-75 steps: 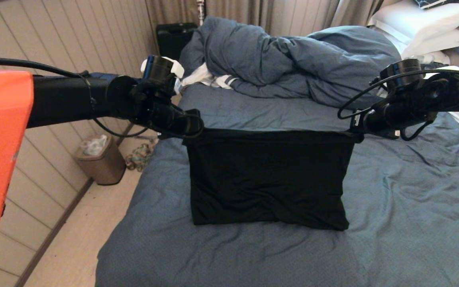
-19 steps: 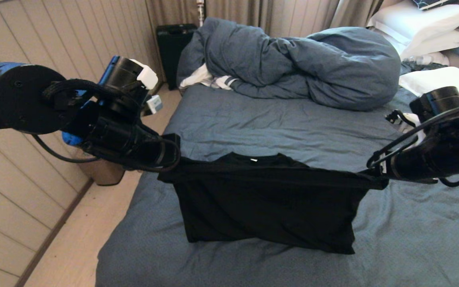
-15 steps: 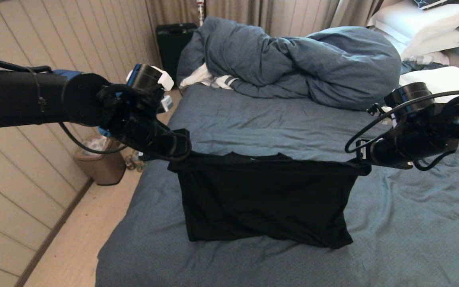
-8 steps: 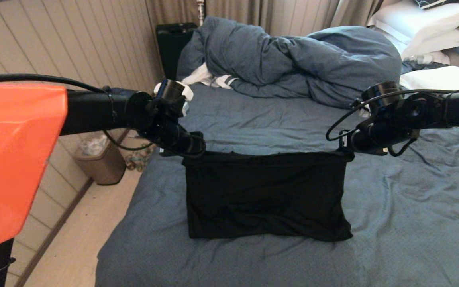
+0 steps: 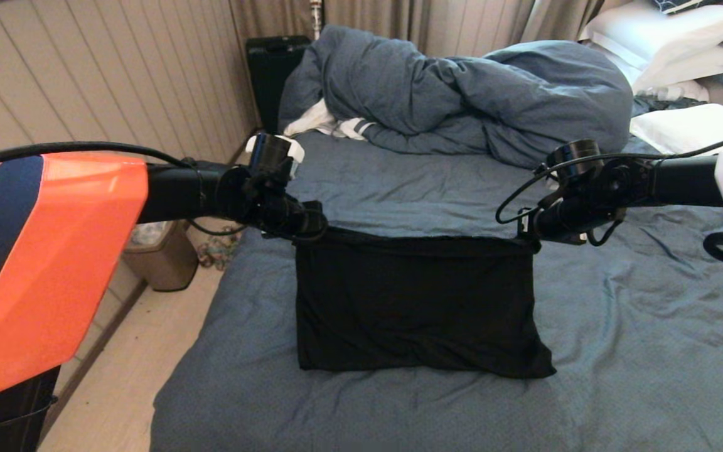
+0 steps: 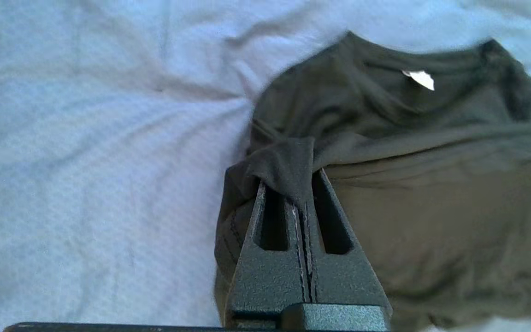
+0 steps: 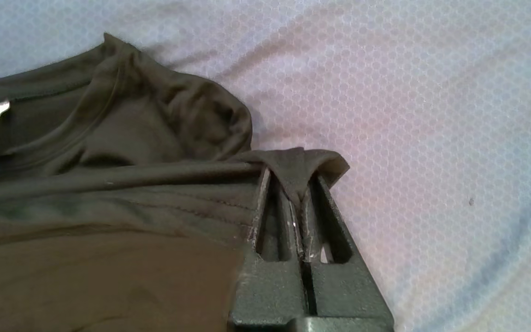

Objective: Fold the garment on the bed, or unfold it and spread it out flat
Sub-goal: Fold the black T-shirt

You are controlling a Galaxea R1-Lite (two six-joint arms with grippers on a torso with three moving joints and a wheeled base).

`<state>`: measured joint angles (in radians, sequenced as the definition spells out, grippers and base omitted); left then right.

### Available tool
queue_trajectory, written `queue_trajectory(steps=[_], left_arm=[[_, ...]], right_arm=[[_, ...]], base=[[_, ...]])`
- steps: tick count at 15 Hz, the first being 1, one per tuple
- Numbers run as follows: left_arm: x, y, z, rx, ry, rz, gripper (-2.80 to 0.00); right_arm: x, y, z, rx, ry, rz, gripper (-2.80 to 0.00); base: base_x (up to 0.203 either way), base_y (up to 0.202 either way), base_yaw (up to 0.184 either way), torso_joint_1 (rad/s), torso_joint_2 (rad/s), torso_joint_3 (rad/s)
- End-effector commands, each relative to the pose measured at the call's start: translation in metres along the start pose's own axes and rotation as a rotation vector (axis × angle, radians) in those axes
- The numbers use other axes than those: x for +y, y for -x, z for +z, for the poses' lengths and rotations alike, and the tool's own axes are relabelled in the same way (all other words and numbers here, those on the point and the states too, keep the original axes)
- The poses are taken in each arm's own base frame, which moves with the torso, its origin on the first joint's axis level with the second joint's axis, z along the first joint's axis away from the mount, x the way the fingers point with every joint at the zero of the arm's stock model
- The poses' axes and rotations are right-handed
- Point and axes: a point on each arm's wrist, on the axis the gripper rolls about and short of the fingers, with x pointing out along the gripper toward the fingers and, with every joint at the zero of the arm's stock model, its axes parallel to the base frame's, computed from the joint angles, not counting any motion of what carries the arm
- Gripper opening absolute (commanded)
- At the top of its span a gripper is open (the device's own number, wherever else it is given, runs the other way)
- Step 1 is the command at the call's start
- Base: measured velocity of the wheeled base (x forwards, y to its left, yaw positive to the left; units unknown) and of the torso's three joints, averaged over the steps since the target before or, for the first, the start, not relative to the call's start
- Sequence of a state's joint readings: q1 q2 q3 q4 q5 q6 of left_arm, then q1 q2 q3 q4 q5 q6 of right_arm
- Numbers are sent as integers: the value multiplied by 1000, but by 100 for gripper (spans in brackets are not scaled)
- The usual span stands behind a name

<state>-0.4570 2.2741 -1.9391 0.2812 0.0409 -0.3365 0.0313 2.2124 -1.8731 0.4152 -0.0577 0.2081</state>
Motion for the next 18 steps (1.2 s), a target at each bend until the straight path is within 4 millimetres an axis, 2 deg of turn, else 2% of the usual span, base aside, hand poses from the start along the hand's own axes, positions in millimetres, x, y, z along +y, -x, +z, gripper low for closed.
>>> queue_trajectory(steps=[1,8,10,12,13,15,18], left_arm=[[2,-6,-4,13,2,8,0],[3,-14,-5,-6,-5,6,0],[9,-9,-1,-8,7,18,0],[10,12,3,36,18,35,0],[10,26,1,92,31,53,-280],[9,52,-3,177,57,59,-280],[11,61,-33,293,50,66,-280]], right_arm=[[1,-7,-2,10,2,-2,0],[2,-12,3,-7,-1,4,0],[2,-4,5,-17,-10,6,0],[1,14,6,-5,-40,5,0],[0,25,0,38,-49,0,-280],[-2,36,-17,121,-47,-10,-280],[-9,49,-51,233,-40,-24,-280]], base=[[0,0,0,0,0,0],[0,0,0,0,0,0],[0,0,0,0,0,0],[0,0,0,0,0,0],[0,0,0,0,0,0],[0,0,0,0,0,0],[0,0,0,0,0,0]])
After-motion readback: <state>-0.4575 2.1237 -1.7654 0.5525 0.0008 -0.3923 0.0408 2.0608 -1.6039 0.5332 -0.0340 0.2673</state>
